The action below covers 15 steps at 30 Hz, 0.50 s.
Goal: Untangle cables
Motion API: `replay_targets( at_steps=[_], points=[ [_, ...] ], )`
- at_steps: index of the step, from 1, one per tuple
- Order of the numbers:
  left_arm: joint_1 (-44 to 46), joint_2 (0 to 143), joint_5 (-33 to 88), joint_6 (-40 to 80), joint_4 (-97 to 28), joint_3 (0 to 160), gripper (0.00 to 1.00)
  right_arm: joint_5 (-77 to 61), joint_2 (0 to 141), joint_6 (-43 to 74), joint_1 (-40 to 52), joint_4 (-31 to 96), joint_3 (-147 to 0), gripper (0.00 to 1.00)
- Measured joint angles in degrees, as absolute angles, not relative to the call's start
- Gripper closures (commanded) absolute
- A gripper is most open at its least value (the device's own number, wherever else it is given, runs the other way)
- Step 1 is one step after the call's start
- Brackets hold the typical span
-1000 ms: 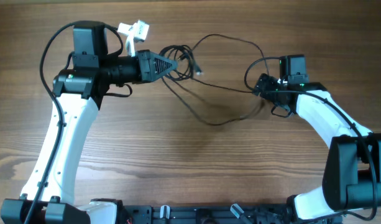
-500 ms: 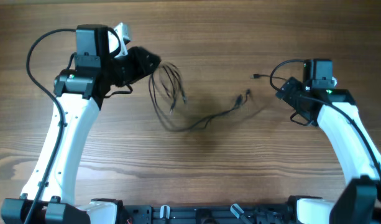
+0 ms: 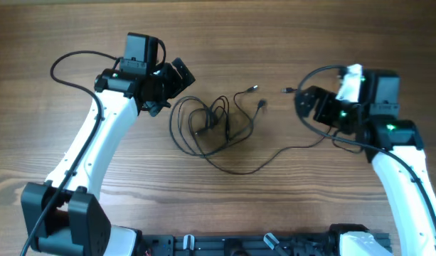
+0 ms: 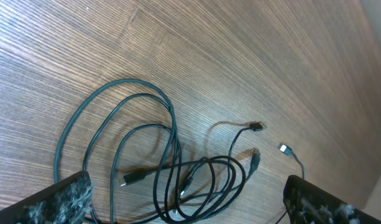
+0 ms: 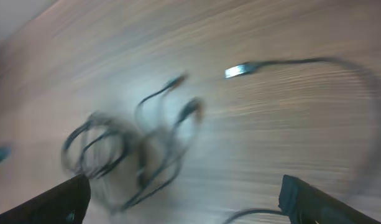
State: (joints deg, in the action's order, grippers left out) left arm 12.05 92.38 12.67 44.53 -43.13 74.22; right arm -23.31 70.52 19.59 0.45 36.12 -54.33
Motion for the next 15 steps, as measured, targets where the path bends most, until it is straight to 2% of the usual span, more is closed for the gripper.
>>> replay_targets(
  at_steps=[4, 6, 8, 10, 15],
  points=[
    [12.05, 92.49, 12.43, 43.75, -43.33, 74.22, 0.26, -27.53, 72.99, 18.39, 8.12, 33.04, -54.33, 0.0],
    [12.05, 92.49, 12.29, 41.23, -43.38, 74.22, 0.27, -28.49, 74.78, 18.33, 12.43, 30.39, -54.33, 0.0],
    [12.05, 92.49, 14.24, 34.5, -43.88, 74.22, 0.41, -28.69, 76.6, 18.37, 15.77, 28.93, -54.33, 0.0],
    [12.29, 92.49, 17.23, 24.45, -46.81, 74.26, 0.42, -27.99, 77.93, 20.21, 16.84, 28.01, -54.33, 0.0],
    [15.07, 92.49, 20.53, 1.93, -50.35, 72.23, 0.32, -24.75, 78.98, 23.14, 16.82, 27.92, -54.3, 0.0]
  ],
)
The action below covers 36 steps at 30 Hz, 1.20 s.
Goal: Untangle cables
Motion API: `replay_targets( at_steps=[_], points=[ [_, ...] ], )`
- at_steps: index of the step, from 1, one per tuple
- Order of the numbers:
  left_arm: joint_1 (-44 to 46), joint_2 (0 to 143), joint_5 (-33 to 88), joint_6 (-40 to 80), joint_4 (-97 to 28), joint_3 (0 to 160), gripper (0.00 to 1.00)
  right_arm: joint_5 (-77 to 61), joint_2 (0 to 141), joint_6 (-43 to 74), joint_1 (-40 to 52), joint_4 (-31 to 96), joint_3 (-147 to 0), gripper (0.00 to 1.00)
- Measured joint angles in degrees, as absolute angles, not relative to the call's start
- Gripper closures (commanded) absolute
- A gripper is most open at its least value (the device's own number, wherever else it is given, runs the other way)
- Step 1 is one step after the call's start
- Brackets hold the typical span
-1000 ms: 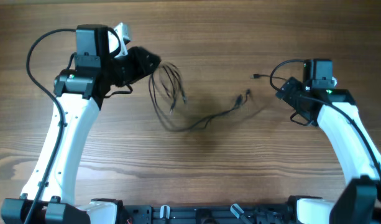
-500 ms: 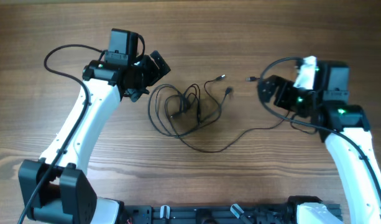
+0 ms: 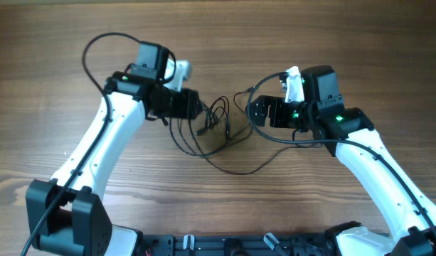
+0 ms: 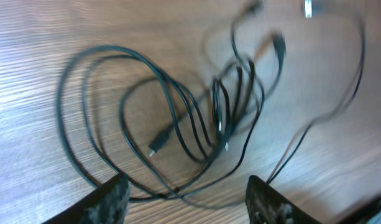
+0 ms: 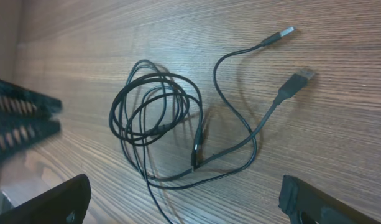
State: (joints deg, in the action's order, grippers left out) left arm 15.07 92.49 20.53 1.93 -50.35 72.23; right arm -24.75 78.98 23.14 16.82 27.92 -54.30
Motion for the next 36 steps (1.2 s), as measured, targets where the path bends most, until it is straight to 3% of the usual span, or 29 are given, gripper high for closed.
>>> replay_targets(
  at_steps=[4, 13, 22, 36],
  points=[
    [16.21, 92.75, 21.37, -5.34, -46.59, 66.39, 0.37, -23.38, 78.98, 23.97, 16.82, 27.81, -54.3, 0.0],
    [17.85, 92.79, 21.3, -5.41, -36.93, 61.8, 0.51, -22.83, 78.98, 24.27, 16.82, 27.77, -54.3, 0.0],
    [17.96, 95.74, 19.31, -3.36, -35.7, 61.58, 0.51, -22.83, 78.98, 25.32, 16.82, 27.77, -54.3, 0.0],
    [21.3, 100.97, 18.87, 1.74, -30.26, 61.43, 0.6, -22.83, 78.98, 28.14, 16.82, 28.34, -54.3, 0.0]
  ],
)
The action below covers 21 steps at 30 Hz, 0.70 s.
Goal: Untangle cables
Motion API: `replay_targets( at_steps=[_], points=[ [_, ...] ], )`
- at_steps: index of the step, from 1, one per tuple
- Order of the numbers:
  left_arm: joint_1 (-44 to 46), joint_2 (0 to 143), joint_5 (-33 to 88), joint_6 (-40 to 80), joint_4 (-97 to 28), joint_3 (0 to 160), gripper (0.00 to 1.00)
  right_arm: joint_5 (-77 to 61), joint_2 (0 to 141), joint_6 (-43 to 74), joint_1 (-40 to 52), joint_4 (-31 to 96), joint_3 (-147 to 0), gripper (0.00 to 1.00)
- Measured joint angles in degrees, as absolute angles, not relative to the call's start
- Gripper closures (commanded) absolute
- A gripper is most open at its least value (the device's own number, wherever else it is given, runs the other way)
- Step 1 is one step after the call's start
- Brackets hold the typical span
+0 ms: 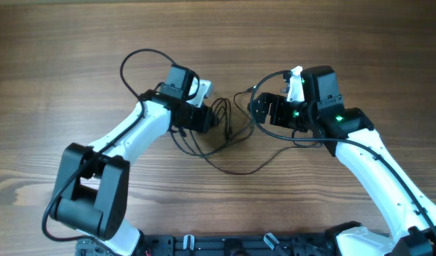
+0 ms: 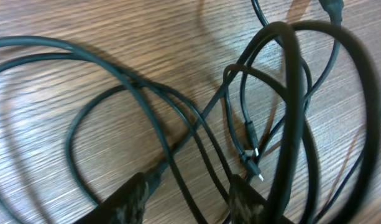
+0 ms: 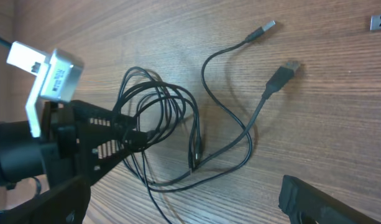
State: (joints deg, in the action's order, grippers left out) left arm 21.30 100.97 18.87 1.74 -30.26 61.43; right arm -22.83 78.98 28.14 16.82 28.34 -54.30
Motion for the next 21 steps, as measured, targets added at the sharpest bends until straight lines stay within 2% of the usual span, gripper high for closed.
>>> replay_targets(
  at_steps=[1, 3, 4, 5, 14, 21],
  points=[
    [22.02, 101.45, 18.85, 2.46, -29.43, 61.43, 0.61, -22.83, 78.98, 28.27, 16.82, 28.75, -54.3, 0.0],
    [23.11, 102.24, 18.7, 3.84, -27.83, 61.41, 0.72, -22.83, 78.98, 28.32, 16.82, 29.82, -54.3, 0.0],
    [23.38, 102.48, 18.7, 4.36, -27.44, 61.39, 0.87, -22.81, 78.98, 28.32, 16.82, 30.48, -54.3, 0.0],
    [24.14, 103.33, 18.04, 5.65, -26.26, 61.36, 0.96, -22.81, 78.98, 28.29, 16.82, 30.85, -54.3, 0.0],
    [23.53, 102.59, 12.21, 10.7, -30.35, 61.45, 0.96, -22.83, 78.98, 28.29, 16.82, 30.85, -54.3, 0.0],
    [20.88, 85.14, 11.77, 10.87, -33.63, 63.18, 0.96, -21.89, 79.92, 28.32, 16.82, 29.41, -54.3, 0.0]
  ],
)
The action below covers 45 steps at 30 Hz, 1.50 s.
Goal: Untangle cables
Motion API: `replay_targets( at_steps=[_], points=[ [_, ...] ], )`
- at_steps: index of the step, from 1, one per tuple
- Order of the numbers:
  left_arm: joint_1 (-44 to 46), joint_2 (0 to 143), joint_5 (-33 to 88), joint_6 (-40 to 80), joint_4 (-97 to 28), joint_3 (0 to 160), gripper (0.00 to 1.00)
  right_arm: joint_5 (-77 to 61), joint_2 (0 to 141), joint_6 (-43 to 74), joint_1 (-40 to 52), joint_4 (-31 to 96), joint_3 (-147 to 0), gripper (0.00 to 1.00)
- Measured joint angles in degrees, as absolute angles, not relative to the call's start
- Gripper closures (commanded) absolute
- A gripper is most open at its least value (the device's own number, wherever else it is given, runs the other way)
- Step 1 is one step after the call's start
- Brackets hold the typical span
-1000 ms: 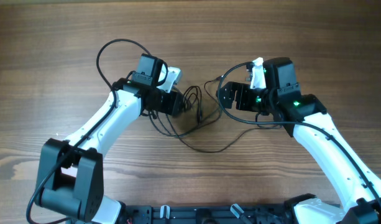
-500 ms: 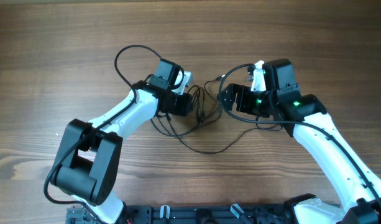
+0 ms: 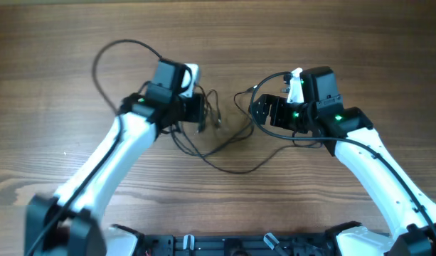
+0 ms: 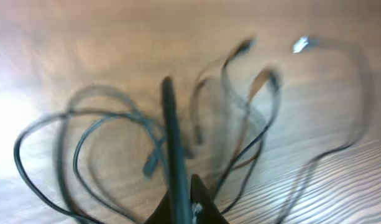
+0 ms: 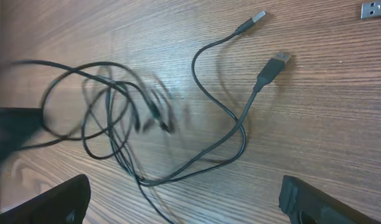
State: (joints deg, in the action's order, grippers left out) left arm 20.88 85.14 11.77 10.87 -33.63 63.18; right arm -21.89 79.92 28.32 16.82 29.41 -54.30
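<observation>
Thin black cables (image 3: pixel 216 135) lie tangled at mid-table, their loops (image 5: pixel 109 118) blurred in the right wrist view. Two plug ends (image 5: pixel 276 60) trail towards the far right. My left gripper (image 4: pixel 181 202) is shut on one black strand (image 4: pixel 170 124), which rises out from between its fingers. In the overhead view the left gripper (image 3: pixel 196 110) sits at the tangle's left edge. My right gripper (image 3: pixel 262 112) hangs open just right of the tangle, nothing between its fingers (image 5: pixel 44 199).
A separate silver plug (image 5: pixel 370 9) lies off to the far right on the wooden table (image 3: pixel 61 43). The left arm's own black cord (image 3: pixel 107 53) arcs behind it. The arms' base rail (image 3: pixel 246 245) runs along the near edge.
My left gripper was open, low among the loops. It is now shut on one strand and sits farther back from the table, with the loops shifted and blurred. The right arm has not moved.
Both grippers first stood open, well off to either side of the tangle. Then both were close beside it. Then the left one was down among the loops, still open. Now it is shut on a strand, and the coil has shifted.
</observation>
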Motion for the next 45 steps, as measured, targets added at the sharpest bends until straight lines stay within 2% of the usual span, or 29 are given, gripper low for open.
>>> replay_targets(
  at_steps=[4, 8, 17, 21, 24, 26, 31, 35, 39, 45],
  points=[
    [20.38, 79.13, 11.79, 10.87, -33.67, 63.51, 0.96, -22.39, 82.37, 28.42, 17.21, 26.61, -54.28, 0.0],
    [20.38, 78.65, 12.19, 12.01, -32.88, 63.51, 0.96, -27.55, 85.54, 30.39, 20.62, 18.5, -54.13, 0.0],
    [20.18, 71.31, 14.79, 14.61, -28.49, 63.51, 0.96, -30.09, 95.09, 55.37, 28.16, -6.92, -53.76, 0.0],
    [18.02, 67.33, 15.09, 16.78, -21.74, 63.51, 0.96, -26.61, 99.66, 62.7, 30.68, -11.07, -53.76, 0.0],
    [14.04, 63.42, 15.07, 20.14, -15.05, 63.55, 0.96, -24.6, 103.57, 57.6, 31.83, -17.21, -53.69, 0.0],
    [10.74, 60.14, 15.07, 22.87, -10.74, 63.72, 0.96, -23.7, 104.75, 44.73, 32.12, -17.69, -53.69, 0.0],
    [7.68, 58.22, 15.09, 24.88, -6.13, 63.7, 0.96, -23.55, 104.75, 33.69, 32.12, -22.52, -53.69, 0.0],
    [6.46, 57.49, 15.09, 25.63, -4.05, 63.72, 0.96, -25.52, 104.6, 28.12, 32.12, -25.78, -53.69, 0.0],
    [5.56, 57.36, 15.09, 25.89, -2.83, 63.72, 0.96, -34.33, 104.33, 25.96, 32.34, -28.99, -53.71, 0.0],
    [5.21, 57.34, 15.07, 26.89, -2.7, 63.72, 0.96, -42.74, 103.92, 23.64, 37.3, -24.1, -53.71, 0.0]
  ],
)
